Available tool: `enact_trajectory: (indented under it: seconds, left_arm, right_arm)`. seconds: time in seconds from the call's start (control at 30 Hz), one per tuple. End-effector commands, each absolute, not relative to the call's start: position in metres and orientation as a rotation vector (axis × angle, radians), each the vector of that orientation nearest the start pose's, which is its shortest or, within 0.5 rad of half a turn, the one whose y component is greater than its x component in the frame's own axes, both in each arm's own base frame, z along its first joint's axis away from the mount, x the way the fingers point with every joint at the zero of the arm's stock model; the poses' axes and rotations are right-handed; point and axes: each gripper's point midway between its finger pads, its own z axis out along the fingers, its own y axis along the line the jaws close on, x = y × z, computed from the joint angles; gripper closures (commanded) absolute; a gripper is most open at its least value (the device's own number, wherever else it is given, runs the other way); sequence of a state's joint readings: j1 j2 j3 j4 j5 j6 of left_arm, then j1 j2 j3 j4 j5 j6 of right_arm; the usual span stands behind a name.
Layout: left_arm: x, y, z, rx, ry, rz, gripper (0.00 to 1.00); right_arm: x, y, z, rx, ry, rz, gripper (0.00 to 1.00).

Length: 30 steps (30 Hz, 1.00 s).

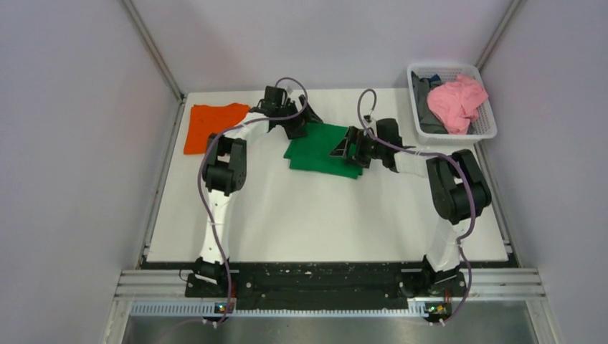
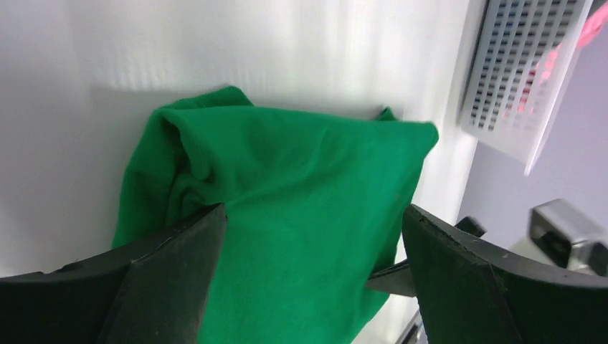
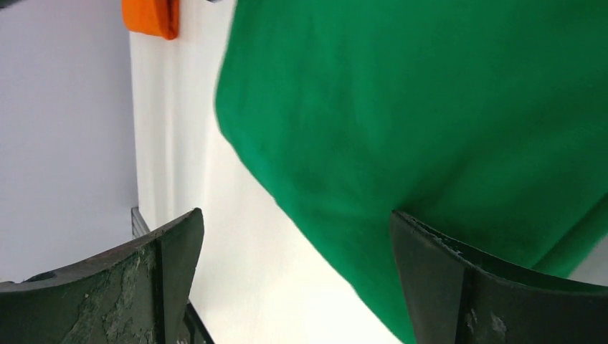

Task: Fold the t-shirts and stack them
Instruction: Smooth out wrinkles on the folded tshirt

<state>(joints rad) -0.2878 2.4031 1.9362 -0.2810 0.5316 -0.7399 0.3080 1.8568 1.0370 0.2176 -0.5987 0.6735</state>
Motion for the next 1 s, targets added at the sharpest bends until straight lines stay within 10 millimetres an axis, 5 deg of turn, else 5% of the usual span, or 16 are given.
enact_trajectory:
  seconds: [0.0,0.17,0.47,0.6,0.73,0.87,0.97]
  left_arm:
    - [0.555,-0.270,0.050,-0.364,2.442,-1.084,0.01]
    - [0.522,-0.247,0.023,-0.429,2.535,-0.919,0.01]
    - [0.421,-0.218,0.039,-0.418,2.495,-0.778,0.01]
    - [0.403,-0.226,0.067,-0.382,2.457,-0.803,0.01]
    - [0.392,-0.220,0.091,-0.381,2.452,-0.668,0.01]
    - [0.365,-0.203,0.089,-0.453,2.487,-0.497,0.01]
    - [0.349,-0.190,0.082,-0.497,2.503,-0.395,0.01]
  right_arm:
    - [0.400,0.241,0.053,0.067,2.353,1.102,0.01]
    - [0.371,0.237,0.021,0.095,2.427,1.132,0.01]
    - [0.296,0.227,0.019,0.132,2.476,1.163,0.01]
    - [0.289,0.227,0.050,0.088,2.415,1.145,0.01]
    - [0.310,0.216,0.104,0.065,2.305,1.019,0.01]
    - [0.317,0.196,0.153,0.078,2.187,0.885,0.01]
    - [0.307,0.170,0.154,0.129,2.178,0.744,0.01]
